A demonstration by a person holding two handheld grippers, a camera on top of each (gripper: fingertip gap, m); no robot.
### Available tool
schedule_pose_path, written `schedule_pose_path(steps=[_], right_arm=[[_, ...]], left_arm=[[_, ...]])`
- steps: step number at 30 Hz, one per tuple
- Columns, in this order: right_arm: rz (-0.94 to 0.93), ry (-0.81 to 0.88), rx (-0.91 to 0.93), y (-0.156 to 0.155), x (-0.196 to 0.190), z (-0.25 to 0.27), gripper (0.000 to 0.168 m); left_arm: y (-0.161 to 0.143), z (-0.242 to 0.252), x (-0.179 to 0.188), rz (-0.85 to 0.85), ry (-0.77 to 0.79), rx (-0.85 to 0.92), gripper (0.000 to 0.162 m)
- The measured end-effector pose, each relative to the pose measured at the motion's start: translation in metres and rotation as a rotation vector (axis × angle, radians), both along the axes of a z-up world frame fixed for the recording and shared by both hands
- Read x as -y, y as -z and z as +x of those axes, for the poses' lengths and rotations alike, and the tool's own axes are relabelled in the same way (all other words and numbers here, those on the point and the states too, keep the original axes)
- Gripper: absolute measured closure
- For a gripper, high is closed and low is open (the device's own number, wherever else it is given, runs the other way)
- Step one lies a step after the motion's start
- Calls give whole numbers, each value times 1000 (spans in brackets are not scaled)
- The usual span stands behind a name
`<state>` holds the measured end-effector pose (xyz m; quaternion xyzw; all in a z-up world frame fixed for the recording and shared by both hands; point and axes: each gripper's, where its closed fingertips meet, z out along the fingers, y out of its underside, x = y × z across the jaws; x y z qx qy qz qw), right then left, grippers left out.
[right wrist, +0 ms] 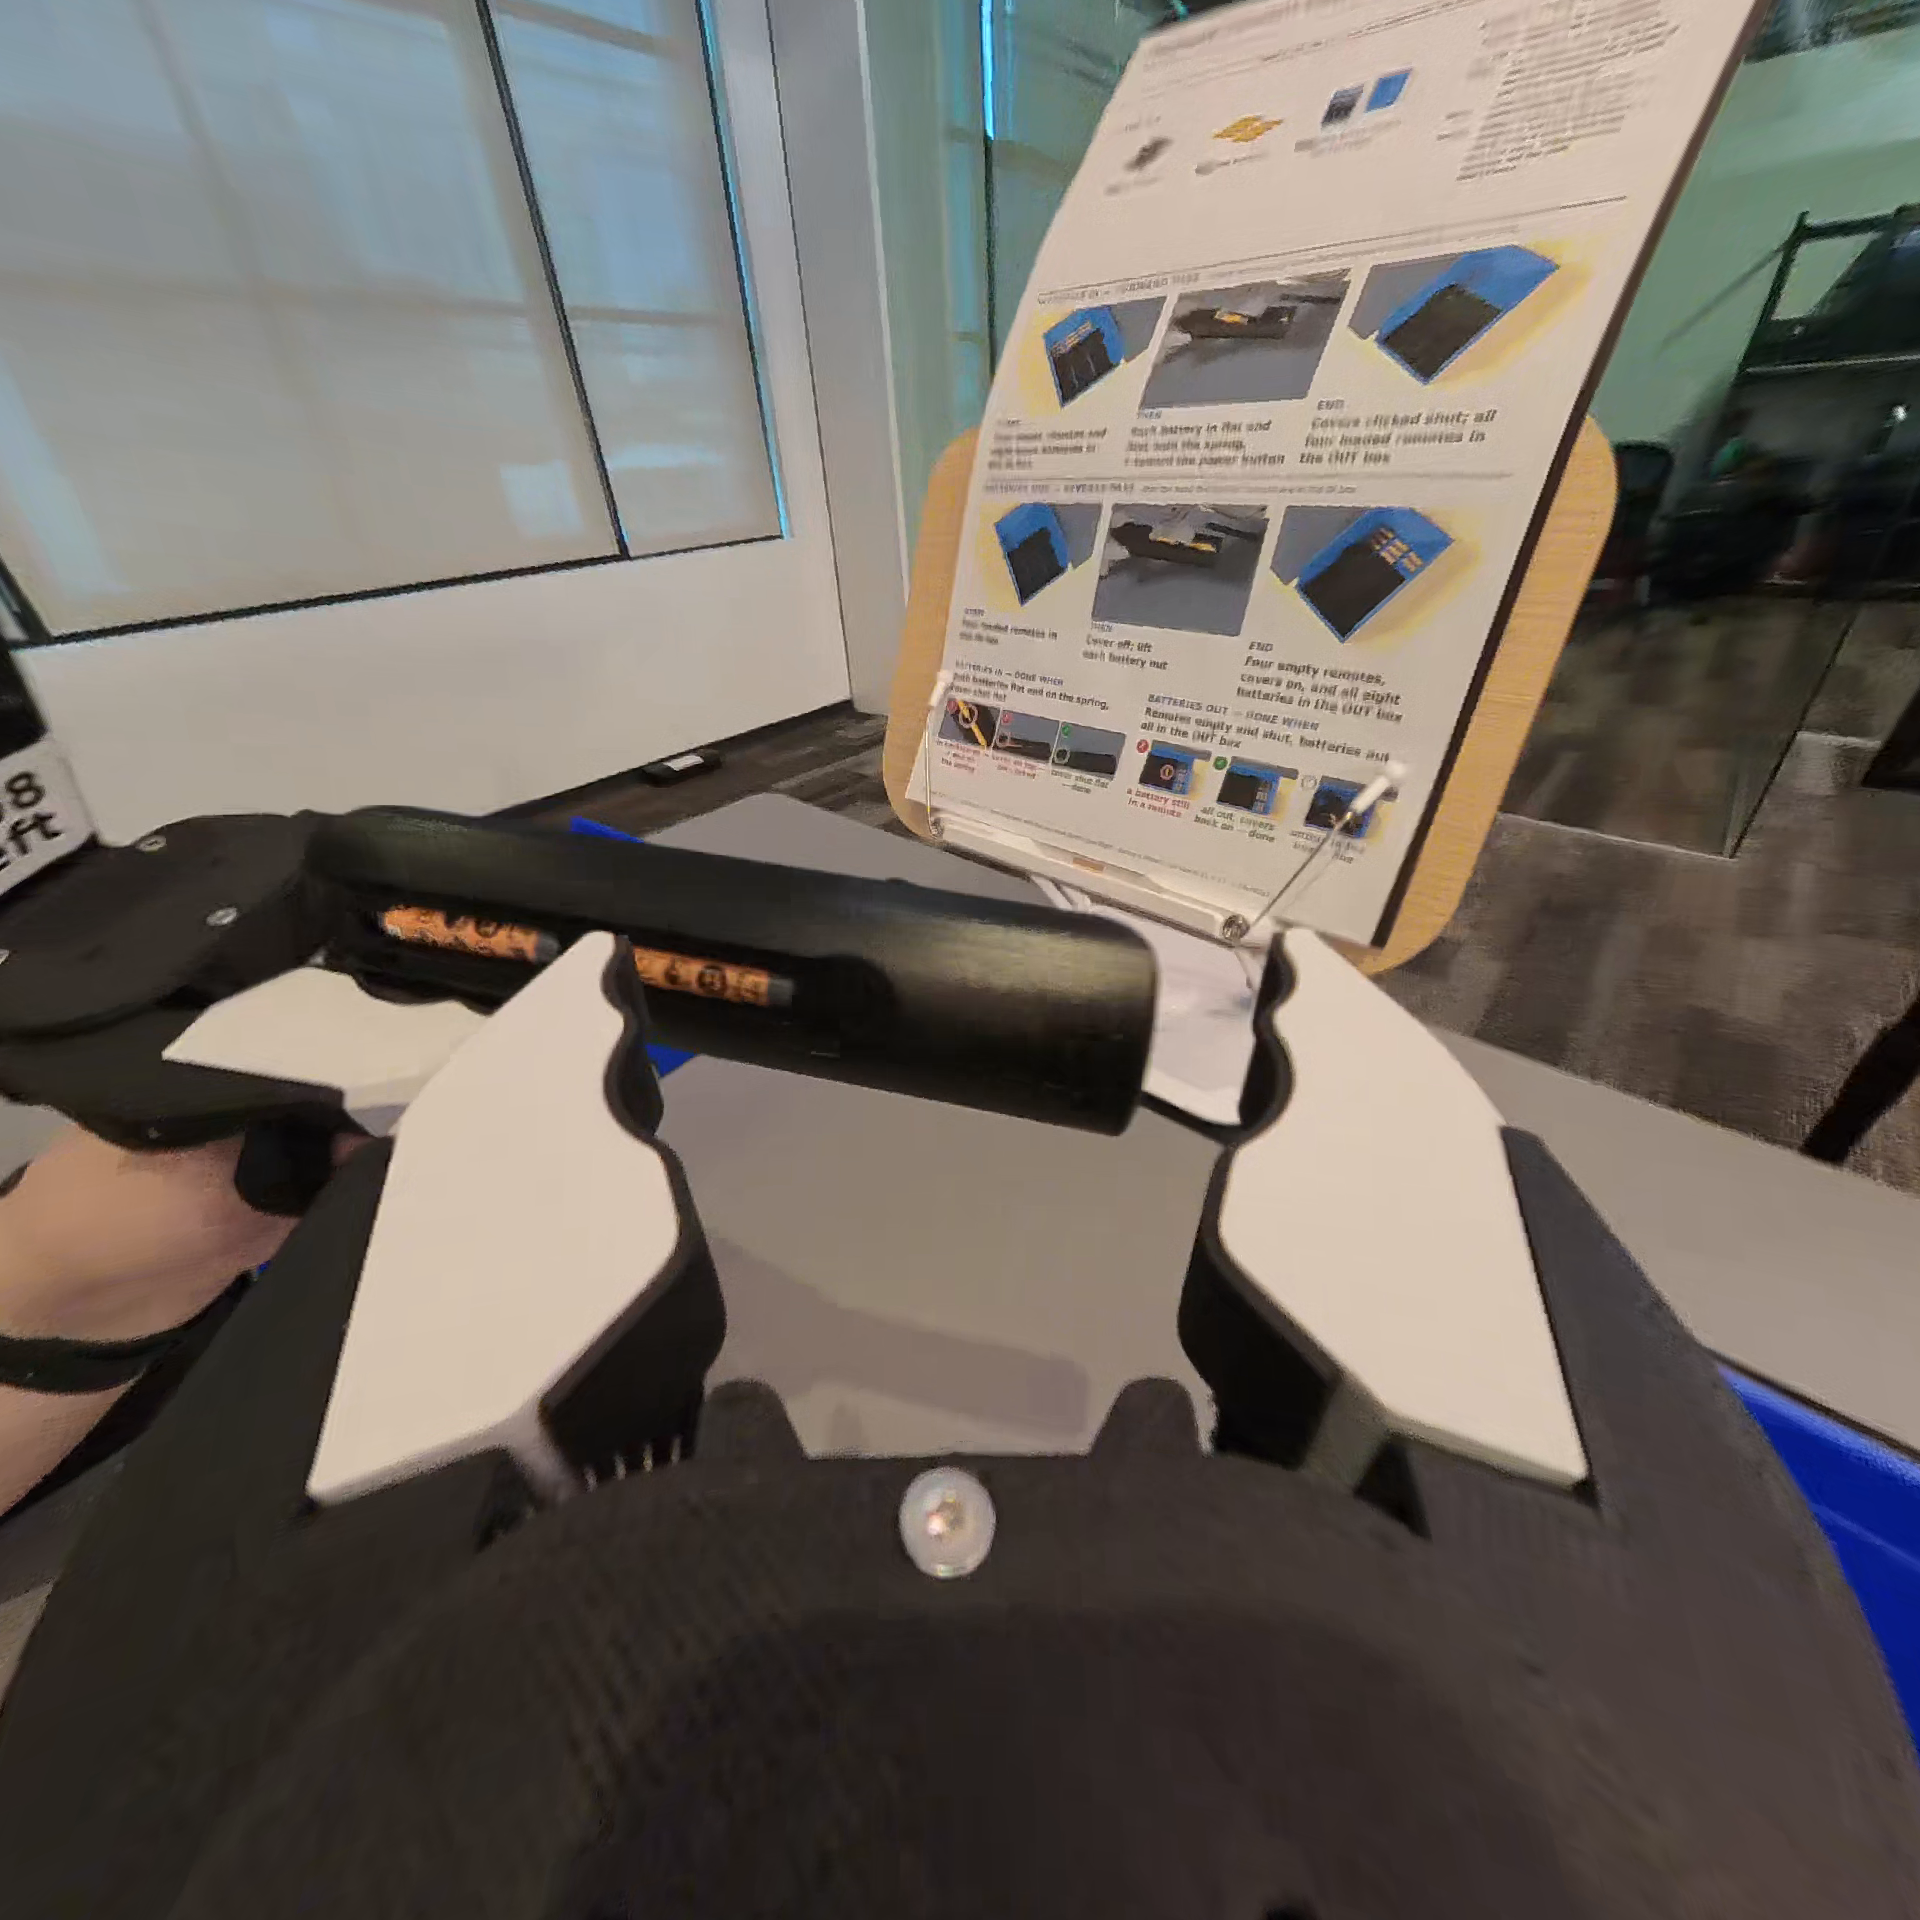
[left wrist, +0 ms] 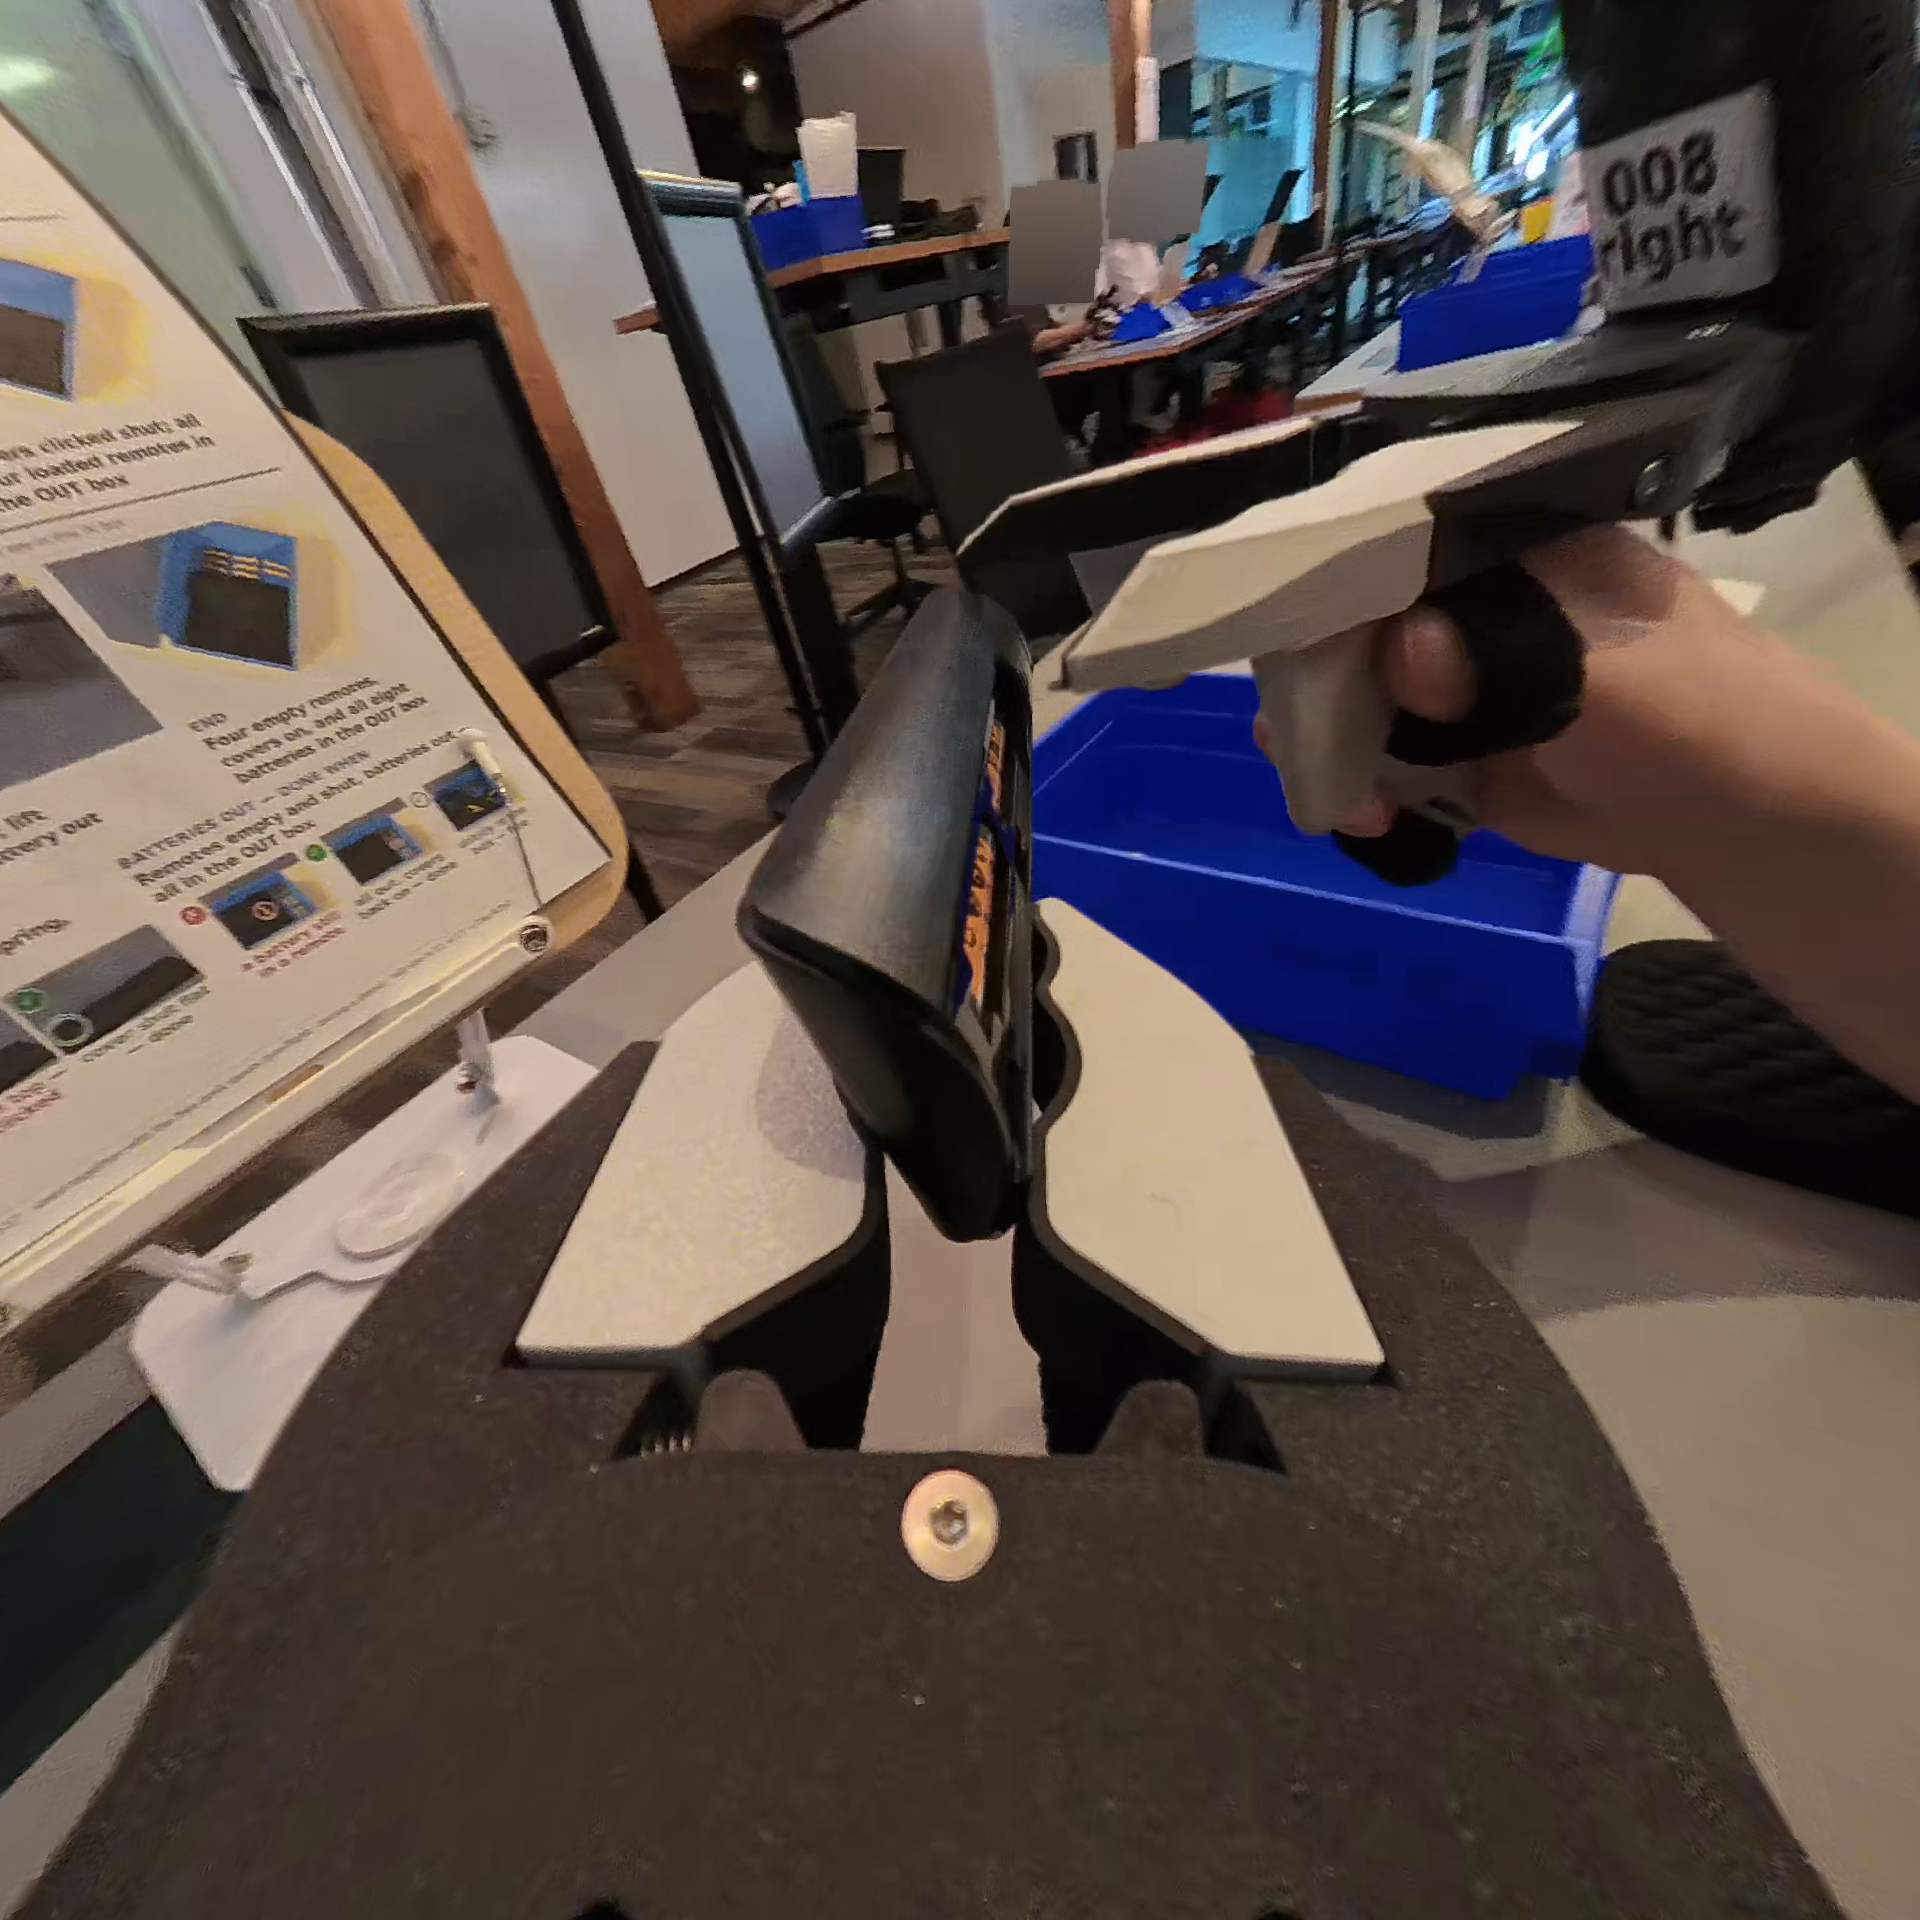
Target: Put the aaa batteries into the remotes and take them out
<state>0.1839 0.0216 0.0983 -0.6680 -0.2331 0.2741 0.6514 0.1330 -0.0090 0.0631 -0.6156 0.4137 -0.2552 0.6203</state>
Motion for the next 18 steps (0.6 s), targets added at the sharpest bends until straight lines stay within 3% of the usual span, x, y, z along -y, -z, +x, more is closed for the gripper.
schedule_pose_path(steps=[12, 18], right_arm=[[-176, -33, 37, 30, -4, -11, 52], [-164, -29, 24, 31, -4, -14, 51]], left_arm=[[10, 6, -2, 24, -78, -33, 139], [8, 4, -2, 40, -100, -38, 140]])
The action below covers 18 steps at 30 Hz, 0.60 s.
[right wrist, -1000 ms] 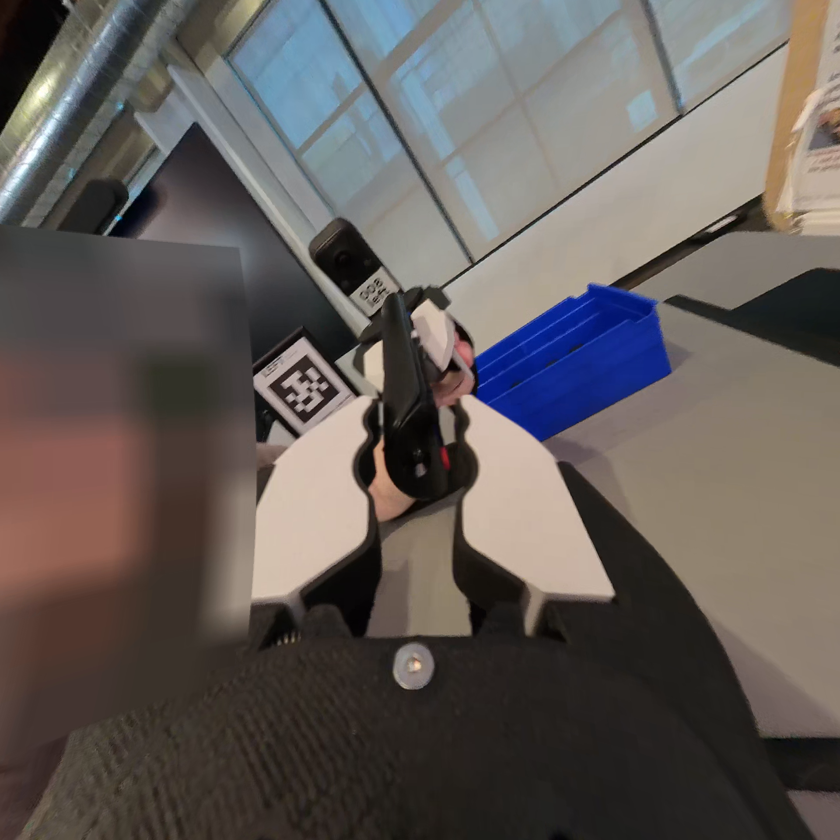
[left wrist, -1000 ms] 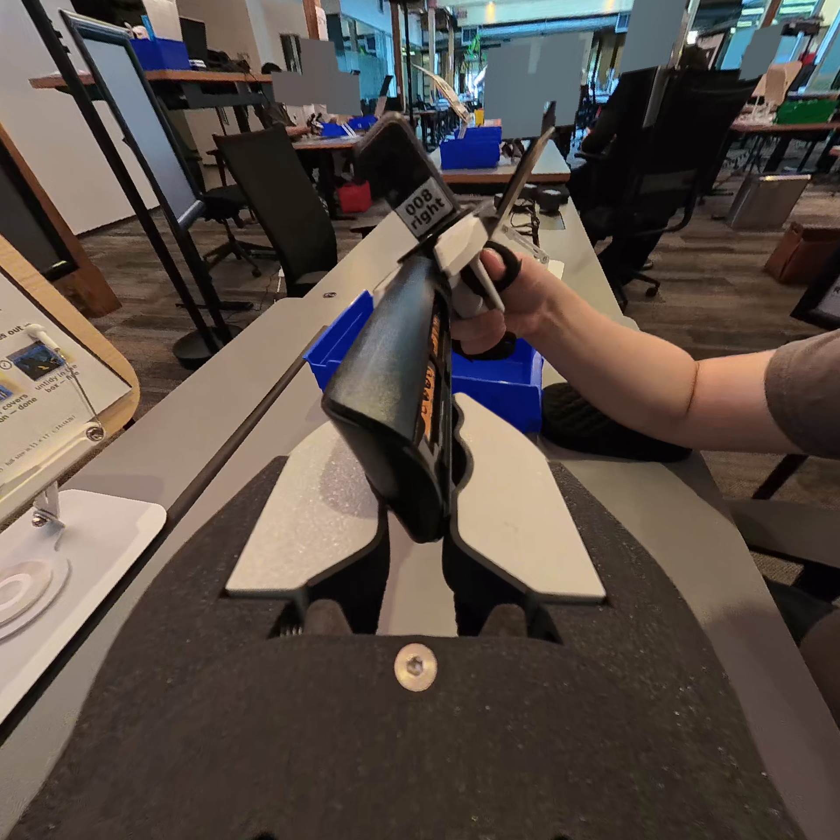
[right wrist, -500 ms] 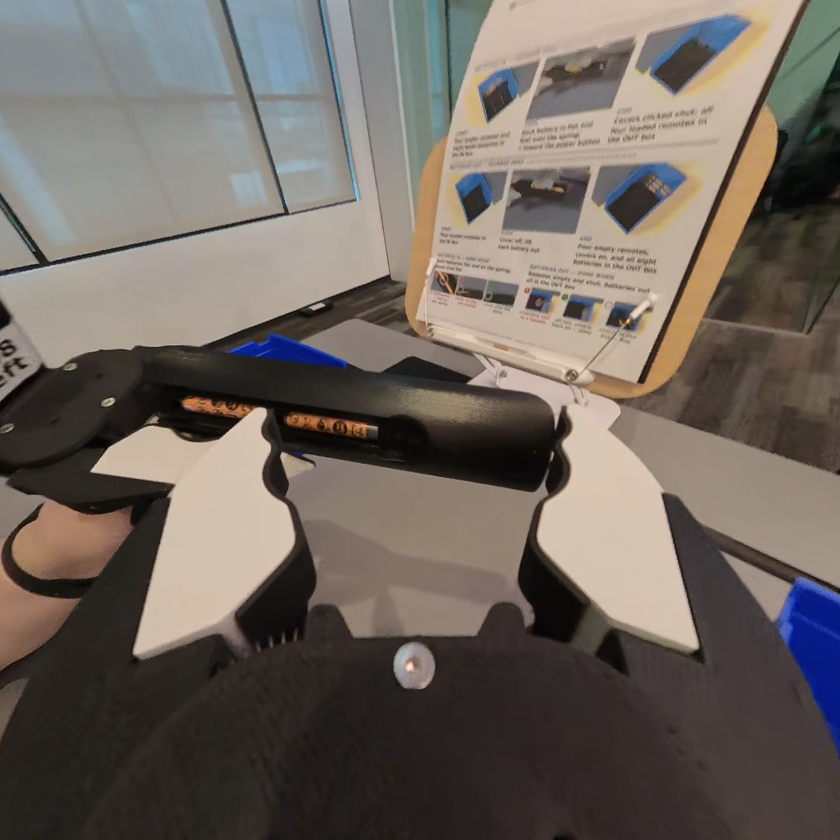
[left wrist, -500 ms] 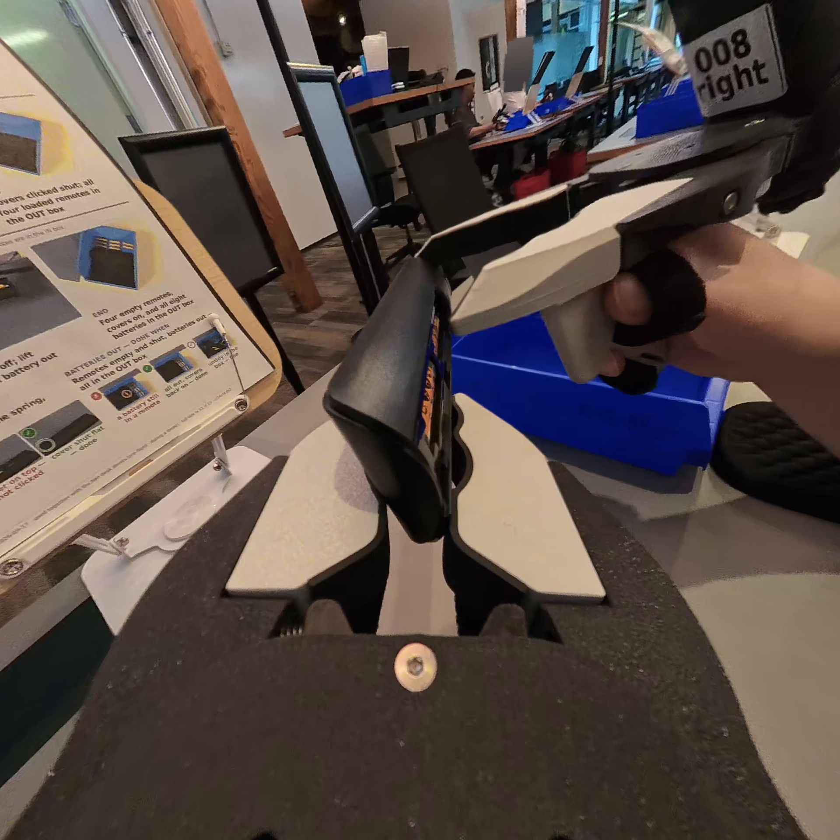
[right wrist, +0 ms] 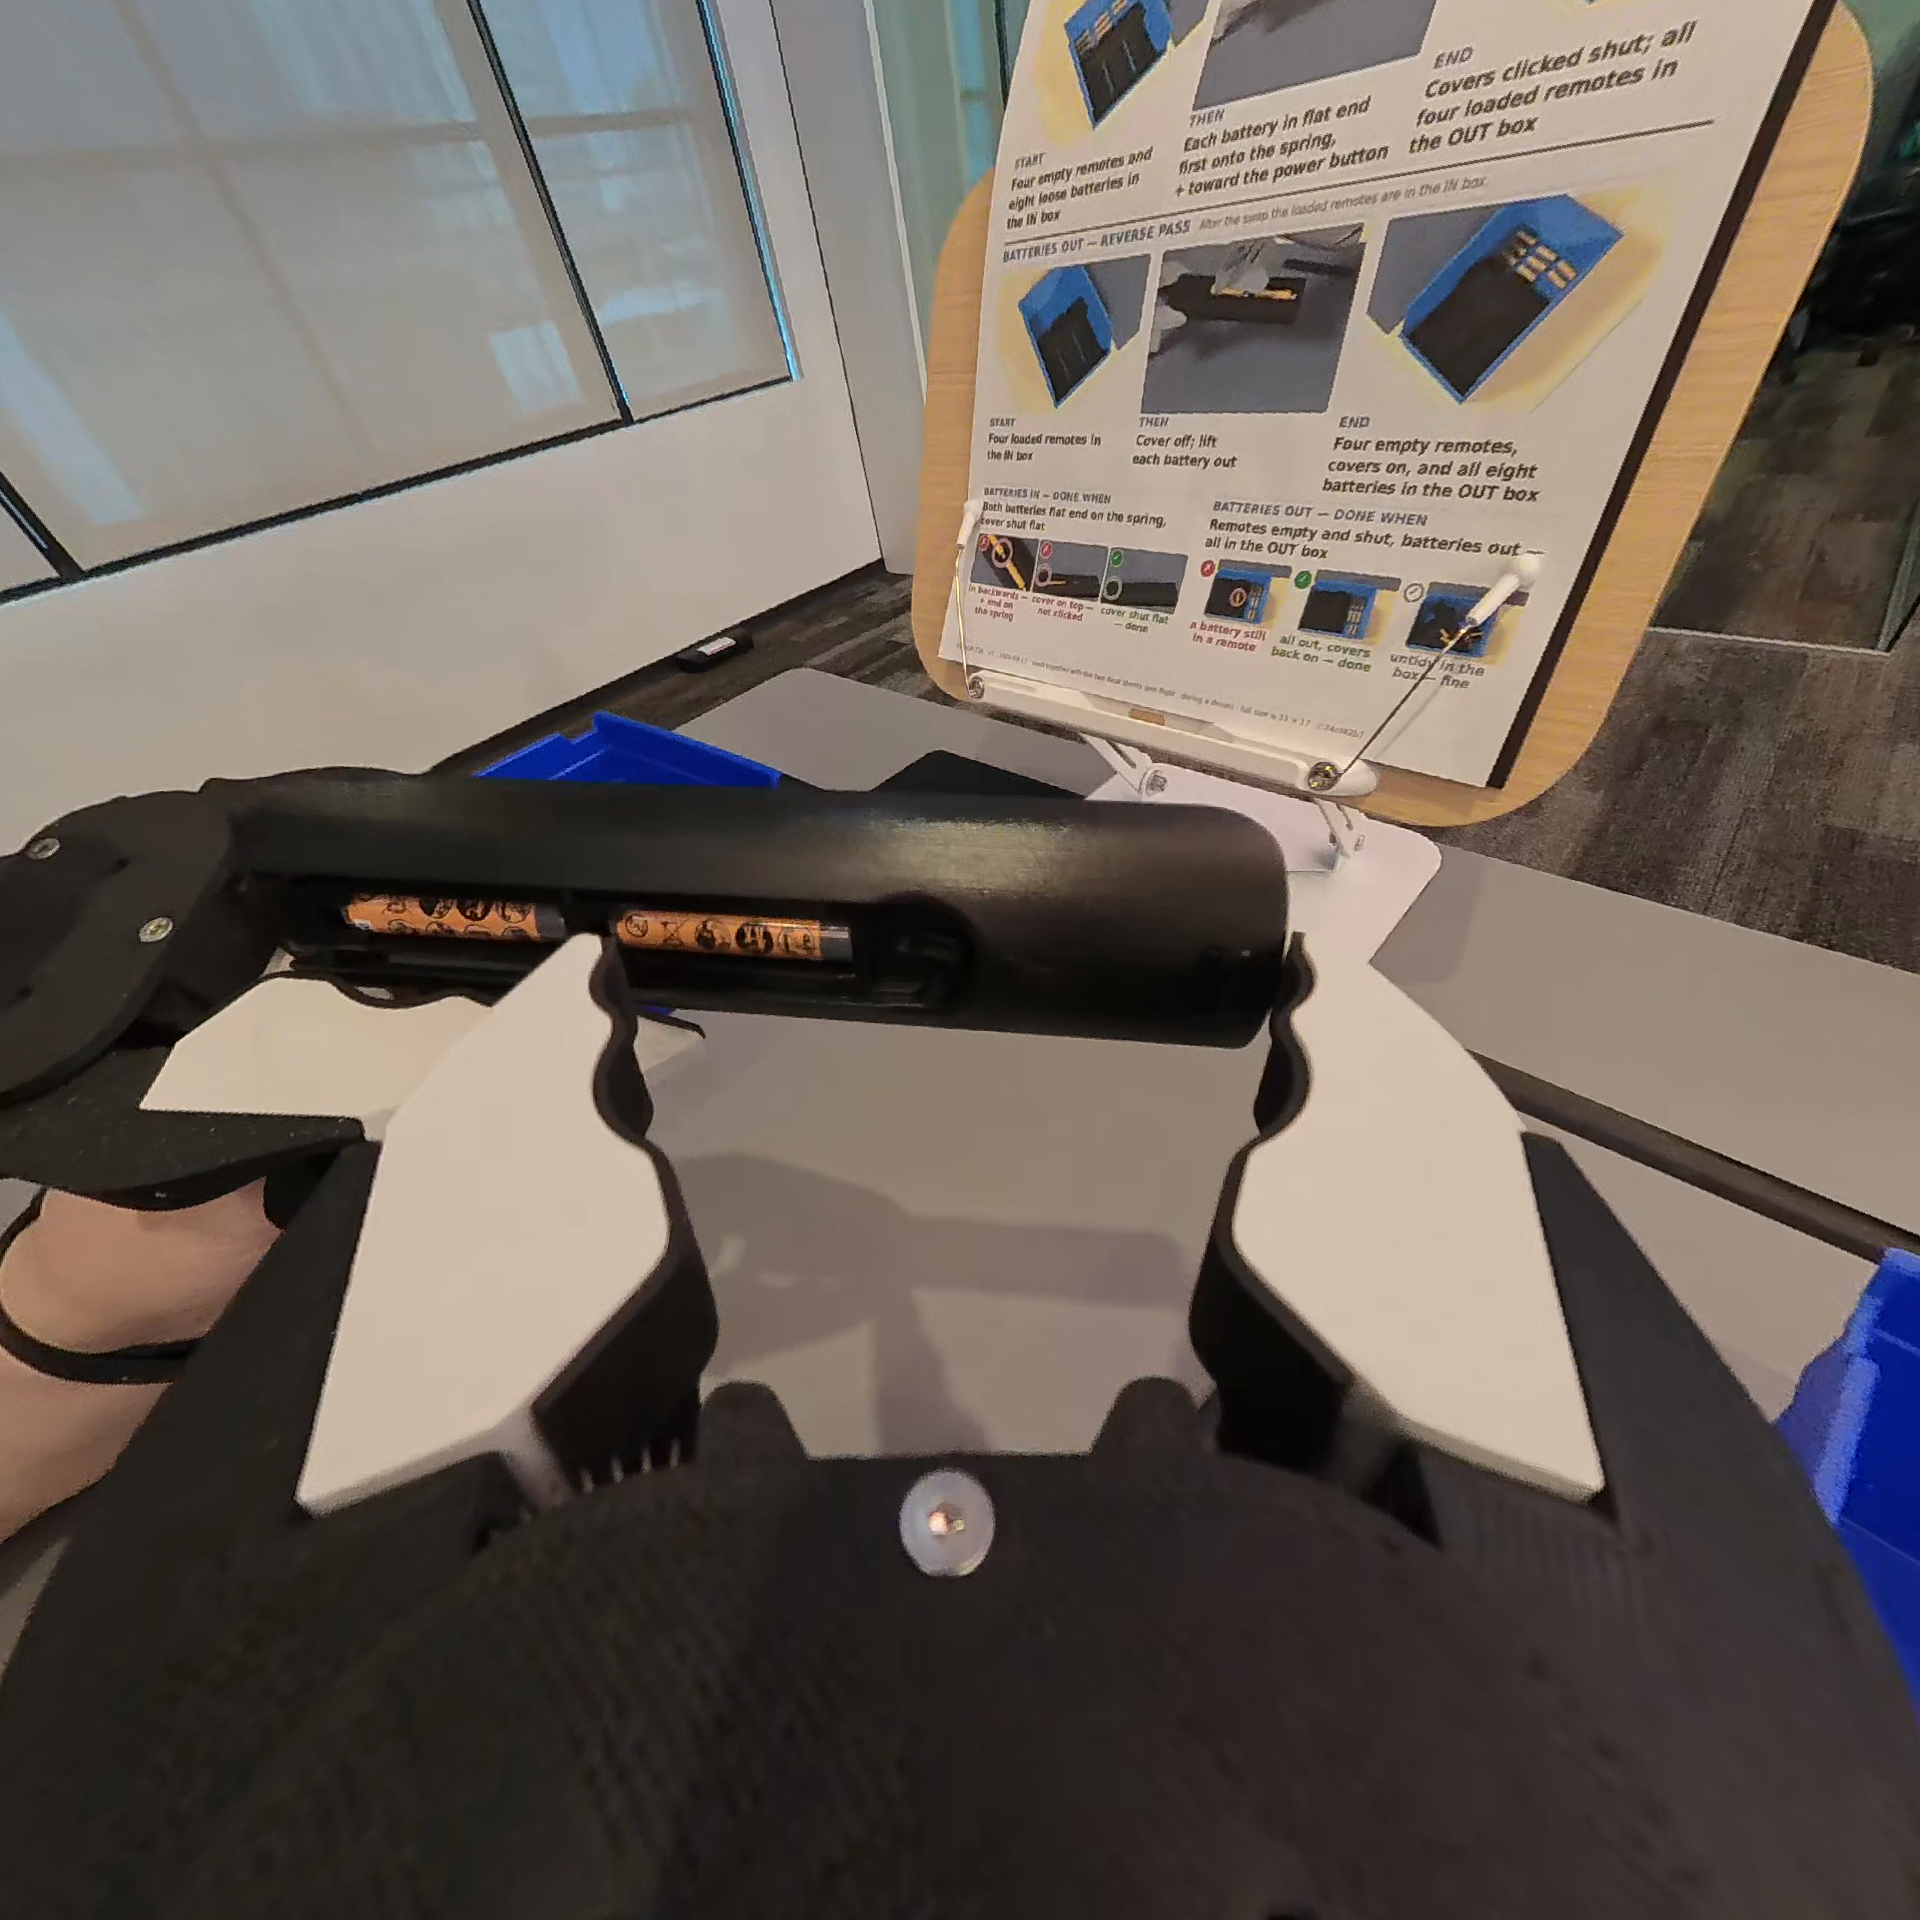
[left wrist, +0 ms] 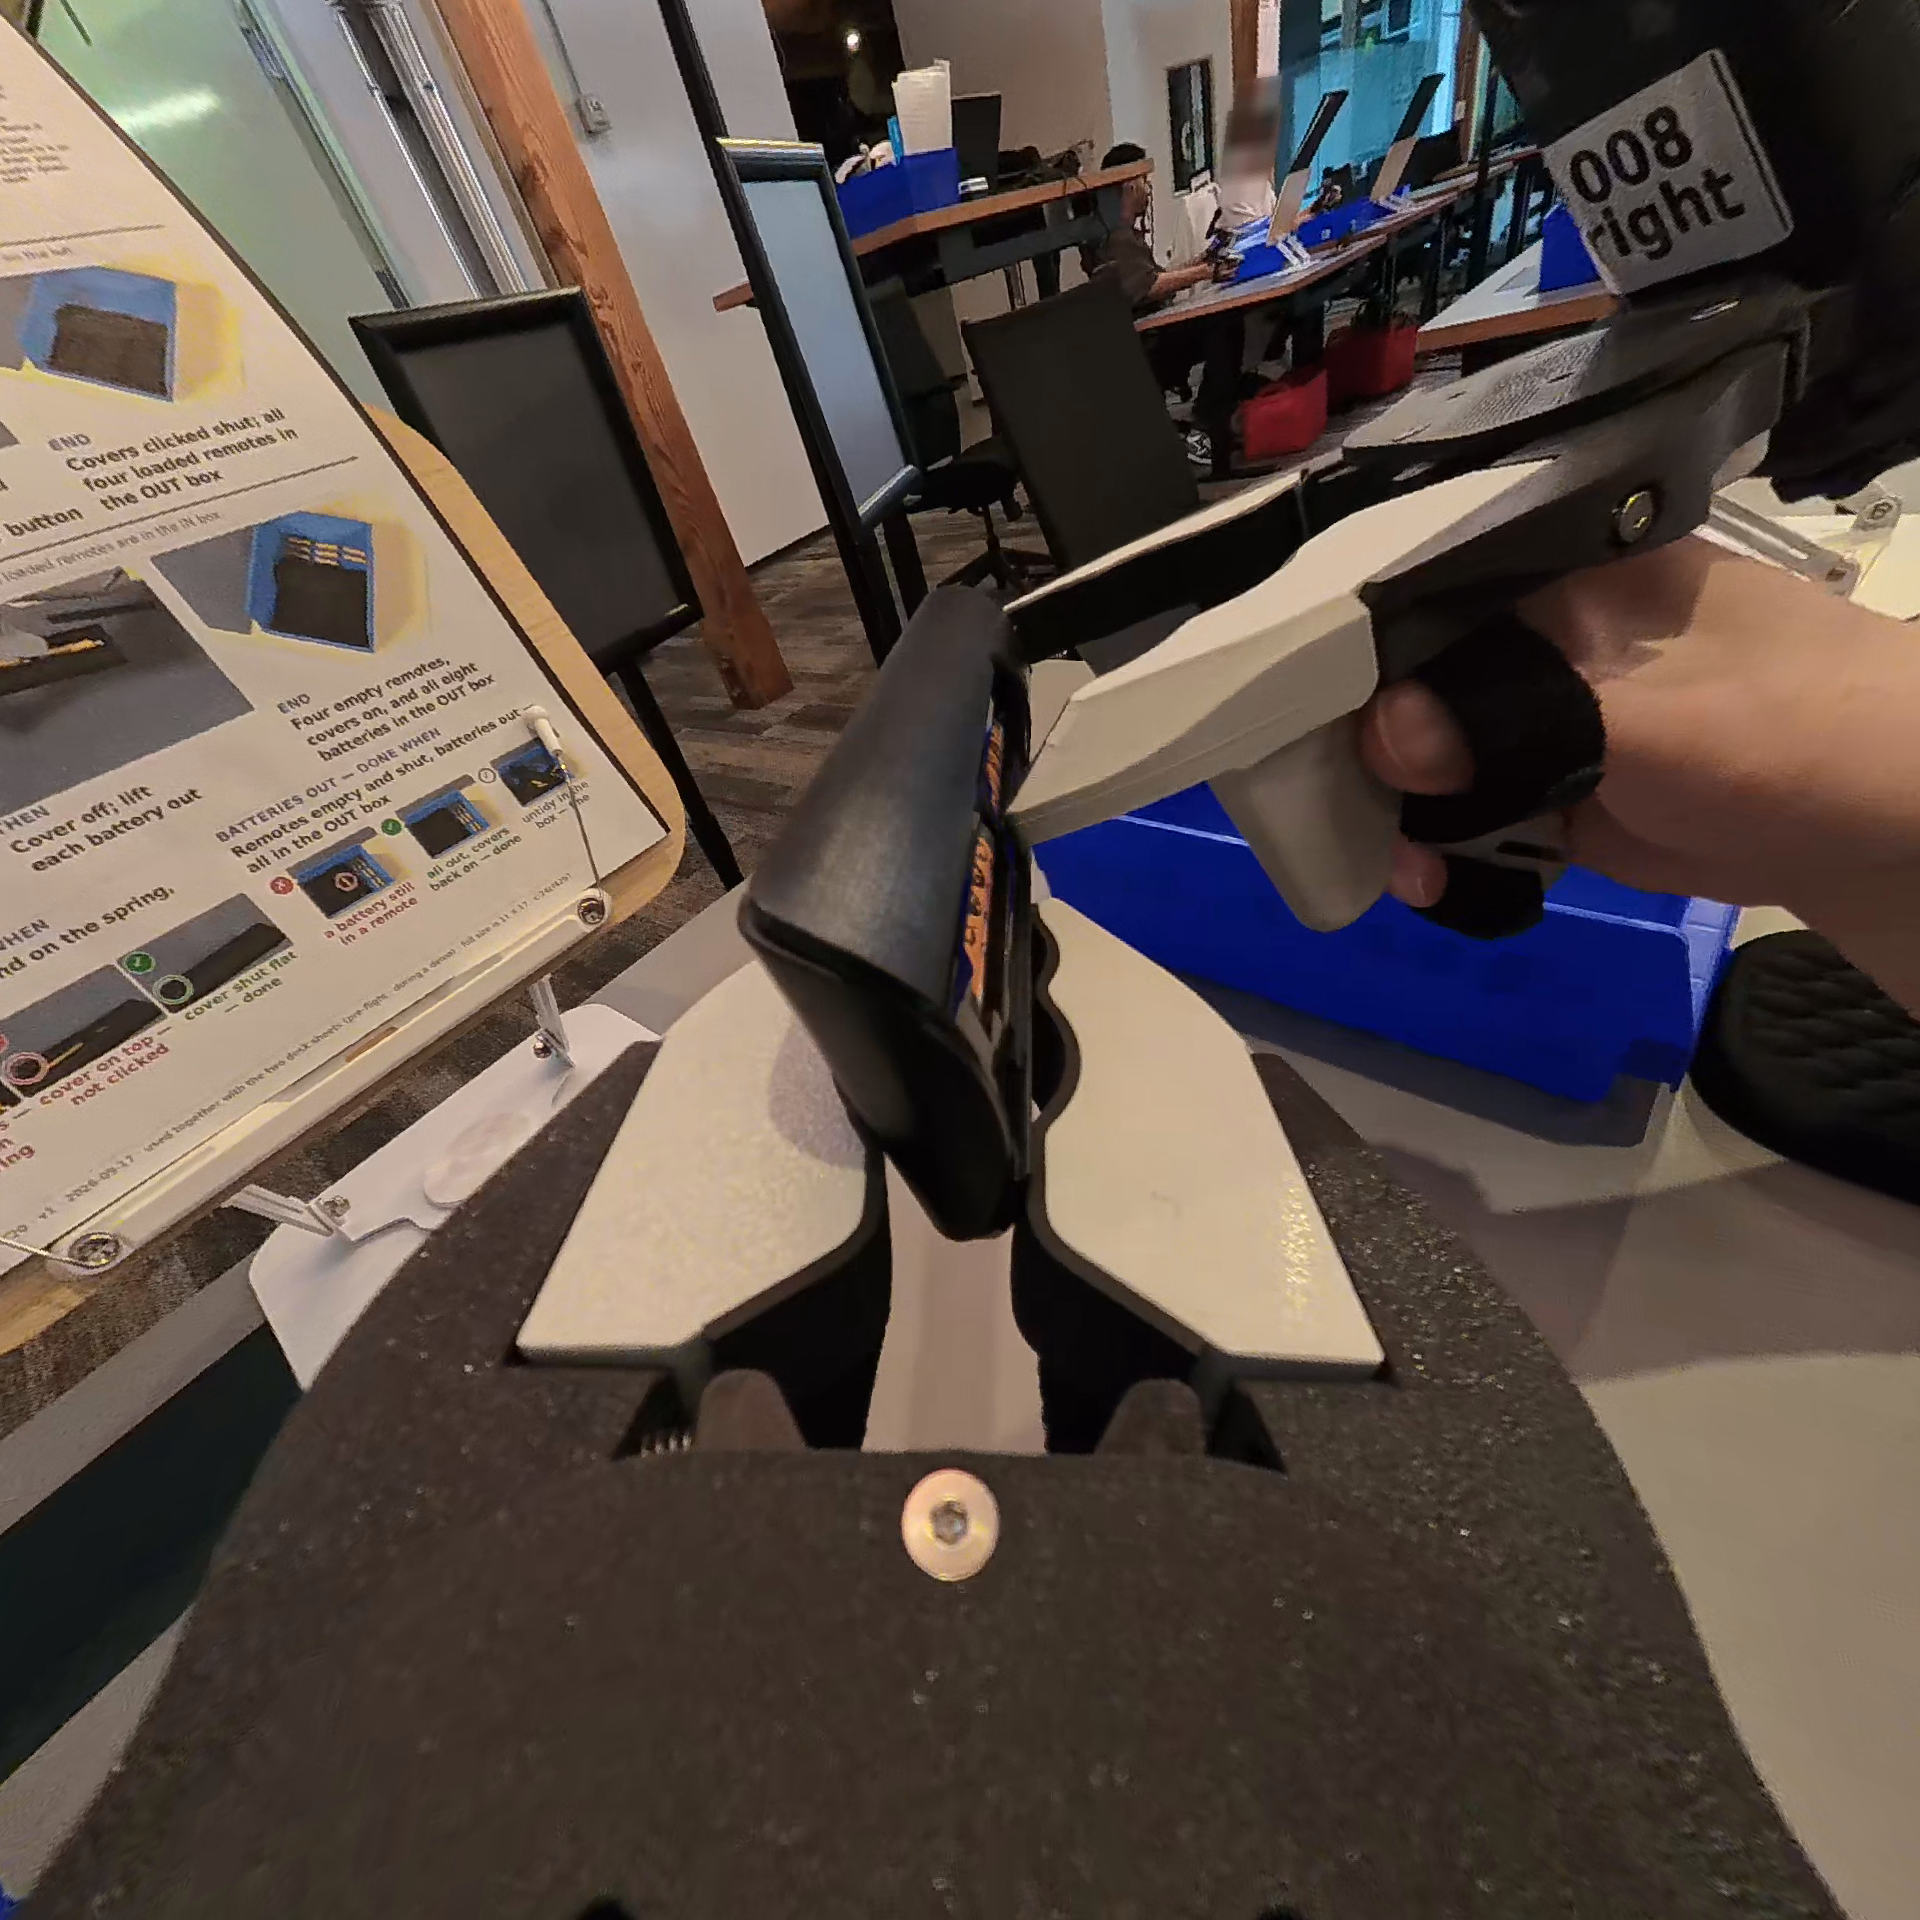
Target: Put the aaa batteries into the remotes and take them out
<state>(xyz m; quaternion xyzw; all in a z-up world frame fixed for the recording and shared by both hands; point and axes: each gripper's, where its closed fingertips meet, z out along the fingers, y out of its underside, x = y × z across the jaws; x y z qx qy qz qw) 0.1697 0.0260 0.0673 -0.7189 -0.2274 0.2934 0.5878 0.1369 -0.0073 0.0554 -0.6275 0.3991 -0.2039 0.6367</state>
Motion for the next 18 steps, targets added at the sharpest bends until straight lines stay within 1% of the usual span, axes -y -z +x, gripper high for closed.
schedule_pose_path(steps=[12, 18], right_arm=[[-38, -16, -43, 1, 0, 0, 48], [8, -5, -20, -5, 2, 0, 49]], left_arm=[[1, 2, 2, 3, -10, -4, 140], [-2, 2, 4, 7, -8, 9, 139]])
